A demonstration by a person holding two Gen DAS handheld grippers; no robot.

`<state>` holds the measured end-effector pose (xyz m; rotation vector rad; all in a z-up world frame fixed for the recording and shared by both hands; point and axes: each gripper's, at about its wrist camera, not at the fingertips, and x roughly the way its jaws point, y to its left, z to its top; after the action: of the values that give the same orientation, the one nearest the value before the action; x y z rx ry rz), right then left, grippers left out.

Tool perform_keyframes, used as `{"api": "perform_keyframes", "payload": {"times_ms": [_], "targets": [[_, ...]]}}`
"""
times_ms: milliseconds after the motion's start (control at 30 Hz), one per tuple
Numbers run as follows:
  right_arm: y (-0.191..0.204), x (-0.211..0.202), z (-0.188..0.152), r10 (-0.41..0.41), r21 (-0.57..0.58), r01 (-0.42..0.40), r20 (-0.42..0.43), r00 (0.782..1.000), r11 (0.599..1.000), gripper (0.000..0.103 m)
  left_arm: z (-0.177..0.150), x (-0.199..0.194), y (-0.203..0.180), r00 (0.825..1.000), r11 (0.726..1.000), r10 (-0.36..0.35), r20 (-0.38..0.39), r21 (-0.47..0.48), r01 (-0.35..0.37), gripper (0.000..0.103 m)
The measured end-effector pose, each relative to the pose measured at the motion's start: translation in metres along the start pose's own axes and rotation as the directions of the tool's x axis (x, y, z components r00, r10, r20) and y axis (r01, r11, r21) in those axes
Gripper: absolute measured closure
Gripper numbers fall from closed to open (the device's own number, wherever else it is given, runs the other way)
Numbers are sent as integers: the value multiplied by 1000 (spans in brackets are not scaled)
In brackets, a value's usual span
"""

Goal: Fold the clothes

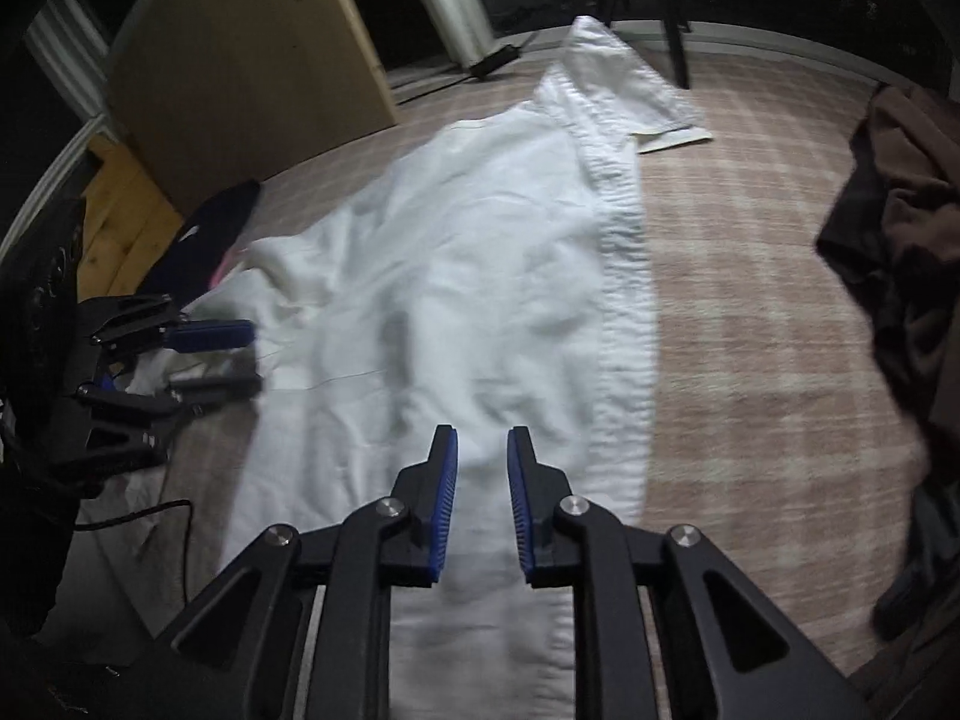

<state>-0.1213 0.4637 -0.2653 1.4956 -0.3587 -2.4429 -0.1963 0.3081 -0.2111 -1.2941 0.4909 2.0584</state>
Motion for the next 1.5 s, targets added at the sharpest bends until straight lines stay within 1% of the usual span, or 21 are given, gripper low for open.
{"api": "perform_keyframes", "payload": {"times_ms": [33, 100, 200, 233, 300, 333, 433, 500, 533, 600, 700, 800, 933, 1033, 1100, 1167, 1200, 1233, 1367, 1433, 1500], "targets": [[4, 4, -4, 5, -9, -5, -17, 1000, 1000, 84, 3, 3, -10, 1000, 999, -26, 0, 20, 26, 68], [9, 12, -11, 3, -28, -4, -54, 999, 1000, 84, -2, 22, -18, 998, 998, 13, -60, 54, -9, 68], [1, 10, -31, -86, -64, 82, -67, 994, 995, 87, -20, 30, -9, 996, 998, 45, -76, 49, -41, 66], [-8, 1, -37, -115, -45, 112, -58, 992, 993, 88, -27, 26, -2, 994, 998, 63, -93, 31, -60, 70], [-25, -21, -48, -157, 14, 158, -56, 986, 987, 87, -46, 12, 7, 990, 995, 97, -105, -16, -100, 67], [-32, -33, -54, -176, 43, 179, -57, 983, 983, 87, -58, 0, 9, 990, 994, 95, -107, -48, -101, 71], [-34, -81, -79, -124, 75, 125, -8, 992, 989, 81, -96, -36, 14, 990, 984, 88, -112, -145, -104, 70], [-21, -100, -101, -75, 70, 74, 11, 997, 995, 71, -117, -60, 3, 996, 974, 24, -88, -221, -43, 68], [-15, -109, -113, -50, 65, 49, 18, 999, 997, 66, -130, -72, -10, 997, 962, -50, -63, -271, 31, 64], [2, -116, -144, -7, 50, 7, 4, 1000, 999, 65, -146, -79, -37, 987, 935, -158, -37, -327, 138, 60], [19, -106, -188, 19, 42, -18, -46, 999, 999, 65, -164, -74, -87, 972, 905, -232, -27, -371, 206, 58], [28, -92, -212, 28, 18, -26, -90, 996, 1000, 65, -172, -63, -119, 970, 885, -240, -40, -420, 202, 54], [38, -85, -222, -12, -65, 5, -111, 994, 998, 65, -175, -51, -133, 972, 852, -226, -63, -497, 166, 51], [44, -80, -228, -35, -117, 21, -122, 992, 993, 65, -172, -55, -139, 973, 849, -229, -33, -495, 183, 45], [44, -80, -227, -31, -123, 16, -124, 992, 992, 65, -170, -60, -143, 973, 849, -232, -9, -490, 198, 45], [44, -80, -228, -30, -129, 13, -128, 991, 992, 65, -167, -64, -147, 972, 848, -234, 15, -485, 212, 62], [45, -81, -228, -31, -129, 14, -129, 991, 991, 65, -166, -67, -149, 971, 848, -236, 26, -483, 219, 85], [47, -83, -228, -23, -131, 7, -123, 992, 991, 65, -165, -69, -151, 971, 848, -237, 38, -480, 226, 90], [73, -99, -234, 71, -175, -83, -71, 995, 981, 65, -160, -78, -159, 966, 846, -243, 85, -468, 254, 91], [91, -104, -237, 113, -213, -121, -49, 992, 970, 64, -161, -88, -157, 959, 828, -258, 117, -484, 282, 95], [110, -102, -239, 126, -252, -132, -37, 991, 959, 64, -166, -101, -152, 952, 815, -267, 151, -492, 306, 94]]}}
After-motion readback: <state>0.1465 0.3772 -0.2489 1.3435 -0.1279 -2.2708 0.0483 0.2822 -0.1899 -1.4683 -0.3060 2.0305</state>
